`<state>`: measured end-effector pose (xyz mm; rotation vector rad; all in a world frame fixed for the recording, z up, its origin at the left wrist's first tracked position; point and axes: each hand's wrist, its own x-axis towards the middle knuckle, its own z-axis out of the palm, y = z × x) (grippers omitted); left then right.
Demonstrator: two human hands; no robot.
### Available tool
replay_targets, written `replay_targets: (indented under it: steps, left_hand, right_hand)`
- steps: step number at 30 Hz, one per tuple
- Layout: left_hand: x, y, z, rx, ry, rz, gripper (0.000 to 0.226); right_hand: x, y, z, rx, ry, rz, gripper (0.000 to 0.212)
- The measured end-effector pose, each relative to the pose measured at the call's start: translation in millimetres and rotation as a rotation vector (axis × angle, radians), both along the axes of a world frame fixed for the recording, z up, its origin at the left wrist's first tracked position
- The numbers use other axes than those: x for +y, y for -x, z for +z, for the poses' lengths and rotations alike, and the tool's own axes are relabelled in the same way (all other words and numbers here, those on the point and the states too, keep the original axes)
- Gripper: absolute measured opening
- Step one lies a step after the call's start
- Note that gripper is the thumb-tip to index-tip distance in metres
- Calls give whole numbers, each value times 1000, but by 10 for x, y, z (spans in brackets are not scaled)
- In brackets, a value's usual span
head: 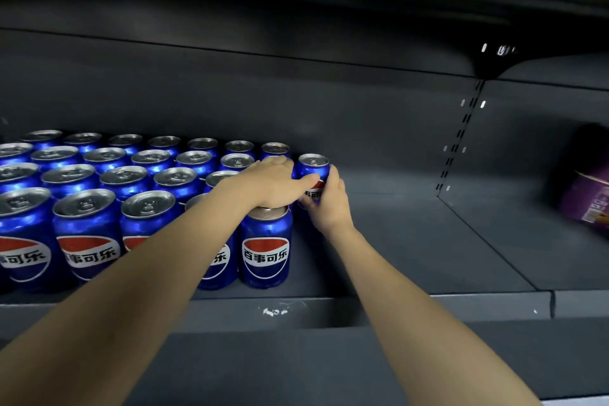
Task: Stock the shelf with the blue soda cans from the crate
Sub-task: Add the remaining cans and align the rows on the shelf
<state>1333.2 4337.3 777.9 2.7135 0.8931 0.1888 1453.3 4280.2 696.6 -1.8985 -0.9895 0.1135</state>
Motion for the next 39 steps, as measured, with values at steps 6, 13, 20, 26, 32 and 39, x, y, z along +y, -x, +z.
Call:
replay_targets:
  steps: [6, 13, 20, 26, 32, 39]
  left_hand:
    - [-5, -5, 2, 0, -18, 2, 41]
    - [71, -23, -55, 13, -20, -2, 75]
    - [103, -38, -88, -15, 5, 6, 57]
    - [71, -43, -64, -33, 14, 5, 76]
    - [66, -40, -61, -59, 11, 34, 46]
    - [-197, 38, 152, -20, -268, -35, 62]
  right_hand:
    - [188, -101, 41, 7, 16, 21, 72]
    - [351, -259, 117, 31, 133, -3, 80]
    - [375, -331, 82, 36, 125, 14, 82]
    - [312, -233, 63, 109, 157, -23, 96]
    - [-6, -98, 83, 4, 142, -83, 93]
    - [-561, 142, 123, -183, 109, -125, 65]
